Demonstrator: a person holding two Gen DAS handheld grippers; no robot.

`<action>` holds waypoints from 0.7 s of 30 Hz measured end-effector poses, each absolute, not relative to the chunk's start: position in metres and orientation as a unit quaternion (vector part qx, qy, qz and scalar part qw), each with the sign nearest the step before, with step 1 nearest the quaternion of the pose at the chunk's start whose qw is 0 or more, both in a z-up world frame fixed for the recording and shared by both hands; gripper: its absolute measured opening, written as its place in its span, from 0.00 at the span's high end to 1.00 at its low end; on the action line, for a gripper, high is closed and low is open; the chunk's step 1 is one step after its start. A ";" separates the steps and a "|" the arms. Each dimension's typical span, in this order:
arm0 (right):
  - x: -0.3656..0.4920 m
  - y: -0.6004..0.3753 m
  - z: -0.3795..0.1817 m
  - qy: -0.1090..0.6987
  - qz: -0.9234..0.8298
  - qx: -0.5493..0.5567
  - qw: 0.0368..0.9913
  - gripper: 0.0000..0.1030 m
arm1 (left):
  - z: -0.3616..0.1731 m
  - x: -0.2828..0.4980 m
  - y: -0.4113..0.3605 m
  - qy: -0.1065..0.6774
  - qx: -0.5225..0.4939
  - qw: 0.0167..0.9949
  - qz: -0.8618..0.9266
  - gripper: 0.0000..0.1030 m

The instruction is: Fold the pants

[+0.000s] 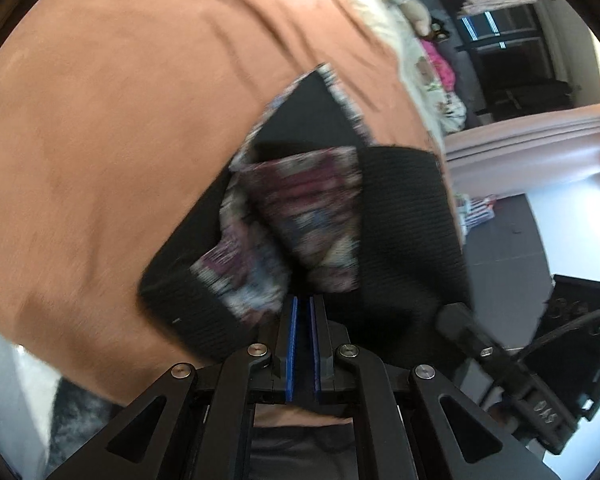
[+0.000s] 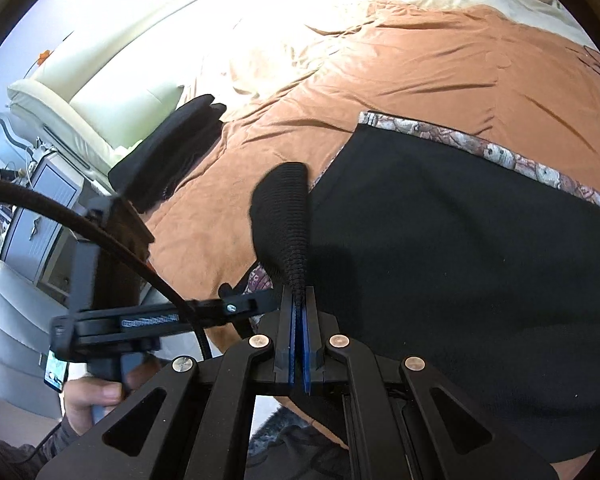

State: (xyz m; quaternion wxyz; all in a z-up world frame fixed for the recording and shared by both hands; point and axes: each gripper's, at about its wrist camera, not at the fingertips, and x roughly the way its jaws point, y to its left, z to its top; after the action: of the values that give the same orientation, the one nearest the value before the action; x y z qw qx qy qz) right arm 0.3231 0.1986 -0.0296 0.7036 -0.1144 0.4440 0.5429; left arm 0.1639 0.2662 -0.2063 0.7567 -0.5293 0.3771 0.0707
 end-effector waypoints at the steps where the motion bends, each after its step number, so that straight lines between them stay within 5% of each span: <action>1: 0.321 0.199 -0.031 0.444 0.545 -0.118 0.702 1.00 | -0.210 0.159 0.266 0.383 -0.530 0.753 0.076 0.95; 15: 0.303 0.227 -0.055 0.477 0.568 -0.174 0.648 0.94 | -0.215 0.100 0.261 0.373 -0.539 0.749 0.095 0.95; 19: 0.302 0.220 -0.047 0.472 0.590 -0.162 0.635 0.50 | -0.210 0.102 0.270 0.359 -0.535 0.757 0.105 0.95; 21: 0.304 0.210 -0.040 0.461 0.591 -0.156 0.644 0.44 | -0.211 0.097 0.278 0.354 -0.534 0.758 0.120 0.95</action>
State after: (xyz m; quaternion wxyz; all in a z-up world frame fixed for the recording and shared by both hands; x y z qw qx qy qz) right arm 0.3039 0.2105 -0.0403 0.6437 -0.1555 0.4609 0.5908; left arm 0.0970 0.2780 -0.2106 0.7580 -0.5345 0.3541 0.1204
